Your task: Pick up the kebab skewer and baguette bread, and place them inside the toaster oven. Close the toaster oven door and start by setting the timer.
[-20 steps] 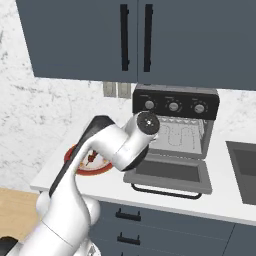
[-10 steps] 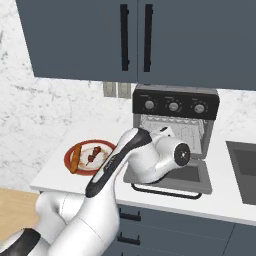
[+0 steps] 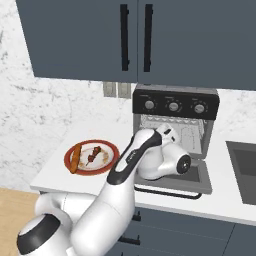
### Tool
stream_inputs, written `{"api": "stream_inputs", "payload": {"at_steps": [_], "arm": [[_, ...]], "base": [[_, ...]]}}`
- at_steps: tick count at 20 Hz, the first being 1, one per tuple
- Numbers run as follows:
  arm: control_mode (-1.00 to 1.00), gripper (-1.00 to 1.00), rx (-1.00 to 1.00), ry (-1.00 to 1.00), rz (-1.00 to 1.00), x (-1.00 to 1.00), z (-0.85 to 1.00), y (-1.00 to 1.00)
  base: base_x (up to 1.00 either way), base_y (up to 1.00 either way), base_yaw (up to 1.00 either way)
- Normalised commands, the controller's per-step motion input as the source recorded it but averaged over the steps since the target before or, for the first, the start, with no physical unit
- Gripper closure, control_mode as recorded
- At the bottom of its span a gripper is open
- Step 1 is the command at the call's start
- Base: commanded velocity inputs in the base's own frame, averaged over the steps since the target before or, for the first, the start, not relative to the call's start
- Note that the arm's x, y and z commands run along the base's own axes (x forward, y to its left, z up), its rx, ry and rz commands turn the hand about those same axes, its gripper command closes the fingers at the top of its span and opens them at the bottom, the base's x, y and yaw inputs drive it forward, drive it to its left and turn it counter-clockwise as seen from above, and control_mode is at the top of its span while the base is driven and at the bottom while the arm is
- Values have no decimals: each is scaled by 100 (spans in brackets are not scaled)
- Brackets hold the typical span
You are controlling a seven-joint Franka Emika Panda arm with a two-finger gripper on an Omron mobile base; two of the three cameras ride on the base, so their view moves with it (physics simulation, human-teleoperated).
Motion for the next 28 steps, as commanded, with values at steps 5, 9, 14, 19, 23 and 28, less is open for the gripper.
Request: {"api": "stream_inputs", "payload": {"at_steps": [5, 9, 14, 19, 23, 28], "arm": [[-100, -100, -5, -2, 0, 44, -14, -18], [-100, -100, -10, 0, 0, 46, -14, -22], [-100, -100, -10, 0, 0, 37, -23, -18], [-100, -100, -7, 0, 0, 25, -23, -13], [-100, -100, 0, 0, 0, 27, -13, -11], [-100, -100, 0, -2, -1, 28, -8, -15]], "base": [[0, 0, 0], [0, 0, 0], [0, 0, 0], [0, 0, 0], [0, 0, 0], [0, 0, 0]]}}
